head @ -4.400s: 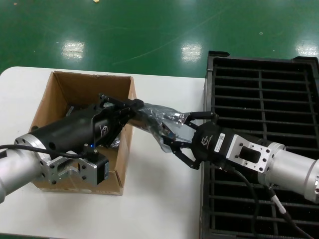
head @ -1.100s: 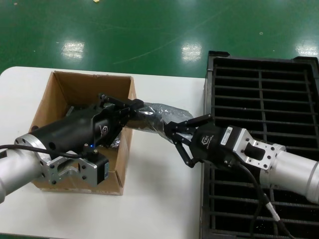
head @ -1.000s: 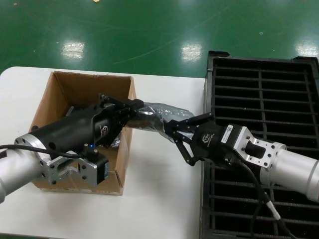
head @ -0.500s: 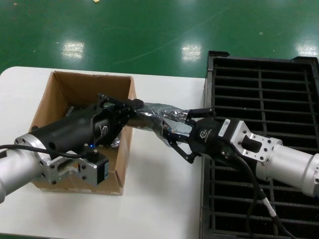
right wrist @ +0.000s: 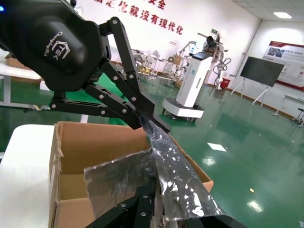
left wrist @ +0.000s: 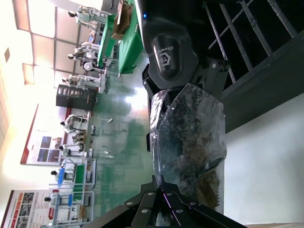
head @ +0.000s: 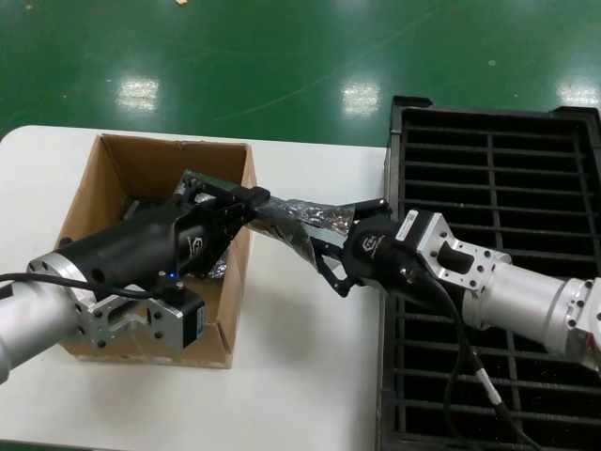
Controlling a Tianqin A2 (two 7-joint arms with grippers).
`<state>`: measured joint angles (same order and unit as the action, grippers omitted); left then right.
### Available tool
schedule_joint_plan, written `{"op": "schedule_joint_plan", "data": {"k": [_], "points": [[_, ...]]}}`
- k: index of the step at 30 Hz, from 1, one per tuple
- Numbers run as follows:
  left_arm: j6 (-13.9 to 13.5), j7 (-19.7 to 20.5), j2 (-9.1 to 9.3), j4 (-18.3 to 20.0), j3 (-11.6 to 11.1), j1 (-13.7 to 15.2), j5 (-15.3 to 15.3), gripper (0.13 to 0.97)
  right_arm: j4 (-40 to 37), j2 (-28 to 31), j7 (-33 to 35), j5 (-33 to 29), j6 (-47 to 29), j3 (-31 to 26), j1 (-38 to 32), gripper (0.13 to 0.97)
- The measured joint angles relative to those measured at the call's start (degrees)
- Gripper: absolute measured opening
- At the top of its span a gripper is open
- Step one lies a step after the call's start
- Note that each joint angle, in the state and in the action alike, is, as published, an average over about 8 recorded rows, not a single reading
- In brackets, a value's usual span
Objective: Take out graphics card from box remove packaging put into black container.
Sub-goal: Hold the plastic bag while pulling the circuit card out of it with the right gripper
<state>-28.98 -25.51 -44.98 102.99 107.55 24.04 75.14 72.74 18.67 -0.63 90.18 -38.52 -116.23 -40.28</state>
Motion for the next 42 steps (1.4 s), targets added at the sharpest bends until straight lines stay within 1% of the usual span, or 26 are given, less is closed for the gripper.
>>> {"op": "schedule_joint_plan", "data": {"k": [7,10,16,27,31,35,42], "points": [[0.00,0.00,0.00,0.00,0.00,0.00,0.00,0.140,0.36,0.19,-0.19,0.24,0.13,0.36,0.14,0.186],[0.00,0.00,0.00,0.00,0.00,0.00,0.00,0.140,1.88,0.92,-0.51,0.46,0.04,0.67,0.76,0.186],[0.00,0.00,0.00,0.00,0.00,0.00,0.00,0.140,7.76,3.85,-2.37,0.88,-0.25,1.63,3.07,0.186],[0.00,0.00,0.00,0.00,0.00,0.00,0.00,0.140,18.06,11.26,-7.40,0.71,0.29,4.60,8.50,0.186],[0.00,0.00,0.00,0.00,0.00,0.00,0.00,0.140,22.31,14.98,-9.02,1.81,1.14,7.42,12.03,0.186],[0.00,0.00,0.00,0.00,0.00,0.00,0.00,0.140,27.33,19.06,-10.25,3.55,2.36,11.36,17.04,0.186],[0.00,0.00,0.00,0.00,0.00,0.00,0.00,0.140,35.33,25.34,-9.02,8.83,3.88,21.99,29.18,0.186]]}}
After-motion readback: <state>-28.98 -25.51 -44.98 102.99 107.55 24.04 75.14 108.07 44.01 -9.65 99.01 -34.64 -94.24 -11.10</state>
